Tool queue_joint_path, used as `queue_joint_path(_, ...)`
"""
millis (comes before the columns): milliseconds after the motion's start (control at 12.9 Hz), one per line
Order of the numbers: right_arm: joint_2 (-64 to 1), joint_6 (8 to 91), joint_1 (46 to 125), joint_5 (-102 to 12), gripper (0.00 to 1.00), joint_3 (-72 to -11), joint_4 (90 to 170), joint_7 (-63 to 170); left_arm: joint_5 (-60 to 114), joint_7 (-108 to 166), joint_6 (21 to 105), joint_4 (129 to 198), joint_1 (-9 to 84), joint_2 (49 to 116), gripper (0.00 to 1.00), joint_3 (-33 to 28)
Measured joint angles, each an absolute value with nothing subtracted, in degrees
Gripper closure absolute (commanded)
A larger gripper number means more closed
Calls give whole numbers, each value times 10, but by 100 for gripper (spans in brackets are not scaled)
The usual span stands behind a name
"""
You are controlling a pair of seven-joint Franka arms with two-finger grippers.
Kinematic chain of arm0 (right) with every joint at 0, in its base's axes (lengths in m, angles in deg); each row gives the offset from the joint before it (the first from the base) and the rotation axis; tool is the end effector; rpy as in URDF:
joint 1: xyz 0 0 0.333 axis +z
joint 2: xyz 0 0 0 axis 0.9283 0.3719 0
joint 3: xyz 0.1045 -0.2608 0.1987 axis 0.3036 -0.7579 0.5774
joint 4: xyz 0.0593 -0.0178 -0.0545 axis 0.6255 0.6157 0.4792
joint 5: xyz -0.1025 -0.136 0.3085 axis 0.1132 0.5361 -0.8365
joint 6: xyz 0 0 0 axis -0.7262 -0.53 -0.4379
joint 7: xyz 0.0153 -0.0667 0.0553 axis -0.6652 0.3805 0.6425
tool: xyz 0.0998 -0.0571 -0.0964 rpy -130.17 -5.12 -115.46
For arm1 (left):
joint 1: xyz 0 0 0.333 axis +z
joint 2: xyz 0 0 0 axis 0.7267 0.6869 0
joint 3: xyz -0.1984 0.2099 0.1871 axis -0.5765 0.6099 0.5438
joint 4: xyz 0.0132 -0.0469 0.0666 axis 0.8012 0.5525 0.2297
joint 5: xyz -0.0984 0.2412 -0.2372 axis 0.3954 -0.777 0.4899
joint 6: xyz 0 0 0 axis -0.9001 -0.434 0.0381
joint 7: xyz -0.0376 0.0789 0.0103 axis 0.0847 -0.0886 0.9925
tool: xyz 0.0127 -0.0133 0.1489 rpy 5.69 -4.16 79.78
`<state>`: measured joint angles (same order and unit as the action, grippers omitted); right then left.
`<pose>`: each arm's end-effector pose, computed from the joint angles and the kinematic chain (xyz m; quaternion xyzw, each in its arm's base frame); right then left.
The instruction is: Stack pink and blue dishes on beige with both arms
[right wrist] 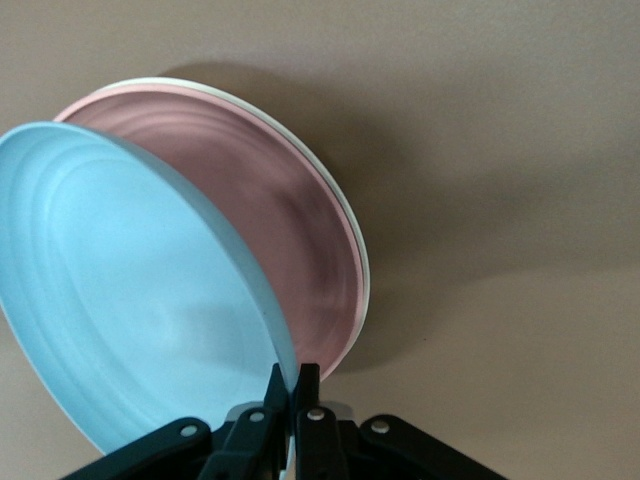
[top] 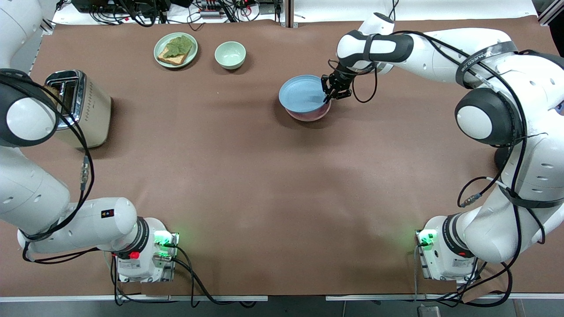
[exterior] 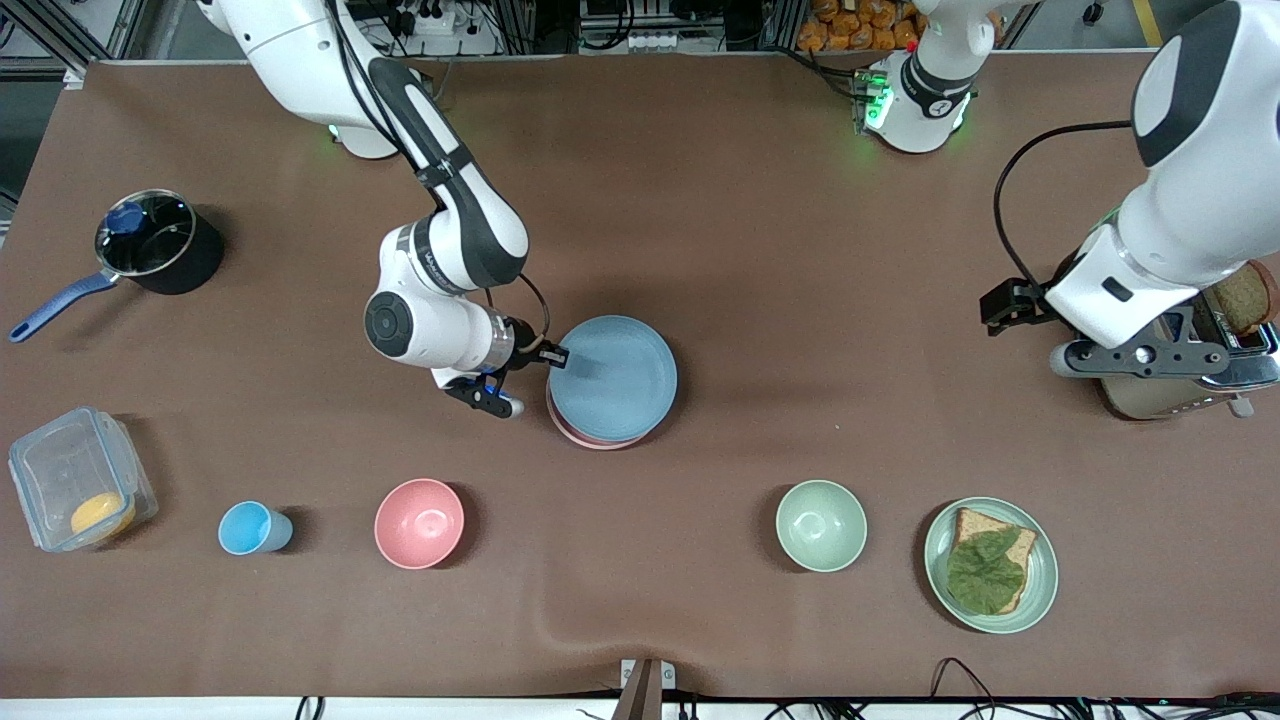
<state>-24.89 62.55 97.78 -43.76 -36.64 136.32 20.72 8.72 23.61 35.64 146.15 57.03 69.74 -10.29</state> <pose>0.5268 0.3336 0.2562 -0.9529 0.1941 0.1547 0.1743 0.5657 -0.1063 0.5591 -0.9985 0.0314 0.0247 0.0375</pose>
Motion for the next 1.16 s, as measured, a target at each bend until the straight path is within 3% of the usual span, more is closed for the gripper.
queue_joint_path(465, -254, 598, 970, -436, 0, -388, 1353, 208, 122, 236, 284, 1425, 587, 653, 0, -99)
queue_joint_path(852, -308, 479, 921, -352, 0, -438, 1336, 246, 144, 244, 268, 1425, 539, 630, 0, -12)
queue_joint_path(1161, -365, 378, 821, -280, 0, -459, 1331, 399, 144, 250, 260, 1426, 523, 625, 0, 4)
